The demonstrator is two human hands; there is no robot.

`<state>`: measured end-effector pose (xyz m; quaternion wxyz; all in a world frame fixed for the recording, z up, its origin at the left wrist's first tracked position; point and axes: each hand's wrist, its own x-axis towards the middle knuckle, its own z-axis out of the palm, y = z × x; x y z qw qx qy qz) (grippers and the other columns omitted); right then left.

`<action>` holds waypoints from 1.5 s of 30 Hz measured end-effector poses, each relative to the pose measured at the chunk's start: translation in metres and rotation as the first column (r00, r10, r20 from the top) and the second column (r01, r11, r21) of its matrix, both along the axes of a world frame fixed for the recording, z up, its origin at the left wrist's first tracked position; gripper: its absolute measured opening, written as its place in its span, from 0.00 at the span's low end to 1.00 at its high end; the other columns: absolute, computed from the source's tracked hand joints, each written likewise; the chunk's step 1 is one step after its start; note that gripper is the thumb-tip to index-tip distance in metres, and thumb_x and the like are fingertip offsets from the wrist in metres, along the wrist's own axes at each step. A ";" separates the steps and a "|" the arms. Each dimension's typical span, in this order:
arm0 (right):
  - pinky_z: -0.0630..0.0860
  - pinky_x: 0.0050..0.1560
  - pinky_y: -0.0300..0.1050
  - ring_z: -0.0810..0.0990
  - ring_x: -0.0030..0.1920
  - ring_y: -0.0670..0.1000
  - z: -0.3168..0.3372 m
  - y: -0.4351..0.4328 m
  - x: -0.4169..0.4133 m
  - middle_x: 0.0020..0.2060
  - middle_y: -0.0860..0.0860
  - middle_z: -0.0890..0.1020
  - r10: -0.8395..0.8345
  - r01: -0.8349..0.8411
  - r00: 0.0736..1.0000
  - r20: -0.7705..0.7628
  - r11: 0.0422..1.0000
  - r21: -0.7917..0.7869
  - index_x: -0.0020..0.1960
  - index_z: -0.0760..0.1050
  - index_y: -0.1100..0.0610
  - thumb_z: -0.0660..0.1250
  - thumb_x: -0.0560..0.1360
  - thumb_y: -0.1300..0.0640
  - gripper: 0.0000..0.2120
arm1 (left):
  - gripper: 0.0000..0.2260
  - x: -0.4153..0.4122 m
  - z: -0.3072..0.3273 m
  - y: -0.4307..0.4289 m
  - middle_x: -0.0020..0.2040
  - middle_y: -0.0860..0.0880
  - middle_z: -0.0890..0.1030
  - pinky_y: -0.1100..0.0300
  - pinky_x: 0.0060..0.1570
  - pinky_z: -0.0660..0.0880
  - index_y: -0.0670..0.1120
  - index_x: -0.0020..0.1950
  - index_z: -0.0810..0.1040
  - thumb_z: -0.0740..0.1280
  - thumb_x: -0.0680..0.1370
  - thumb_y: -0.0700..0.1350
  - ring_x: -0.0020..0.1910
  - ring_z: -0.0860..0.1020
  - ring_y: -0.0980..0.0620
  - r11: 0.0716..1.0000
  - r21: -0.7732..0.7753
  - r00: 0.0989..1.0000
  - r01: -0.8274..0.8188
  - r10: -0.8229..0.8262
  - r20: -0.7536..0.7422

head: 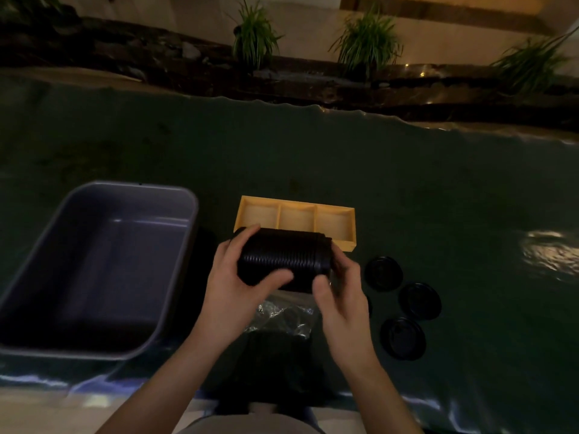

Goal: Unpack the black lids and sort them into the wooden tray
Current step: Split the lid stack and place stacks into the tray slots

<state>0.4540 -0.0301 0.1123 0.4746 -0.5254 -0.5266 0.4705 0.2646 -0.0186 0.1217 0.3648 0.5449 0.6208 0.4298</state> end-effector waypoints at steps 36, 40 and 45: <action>0.80 0.61 0.39 0.78 0.63 0.35 0.015 0.010 -0.033 0.61 0.29 0.78 -0.032 0.039 0.984 0.173 0.999 -0.034 0.63 0.67 0.29 0.78 0.60 0.28 0.36 | 0.43 -0.032 0.012 -0.018 0.69 0.55 0.67 0.68 0.60 0.66 0.63 0.73 0.66 0.75 0.61 0.69 0.65 0.70 0.57 0.999 0.028 0.978 -0.021 0.026 -0.207; 0.80 0.64 0.47 0.78 0.64 0.37 0.013 0.014 -0.036 0.61 0.30 0.78 -0.019 0.028 0.984 0.174 0.998 -0.052 0.65 0.67 0.32 0.77 0.60 0.26 0.38 | 0.42 -0.039 0.009 -0.015 0.68 0.56 0.66 0.67 0.61 0.67 0.64 0.73 0.66 0.77 0.62 0.66 0.64 0.69 0.59 0.999 0.040 0.982 -0.026 0.033 -0.187; 0.80 0.65 0.51 0.79 0.64 0.38 0.011 0.018 -0.036 0.61 0.31 0.79 -0.008 0.019 0.990 0.139 0.997 -0.076 0.68 0.68 0.36 0.77 0.61 0.27 0.39 | 0.41 -0.044 0.006 -0.011 0.67 0.56 0.67 0.61 0.64 0.70 0.66 0.72 0.66 0.78 0.62 0.65 0.63 0.71 0.62 0.999 0.045 0.986 -0.019 0.027 -0.166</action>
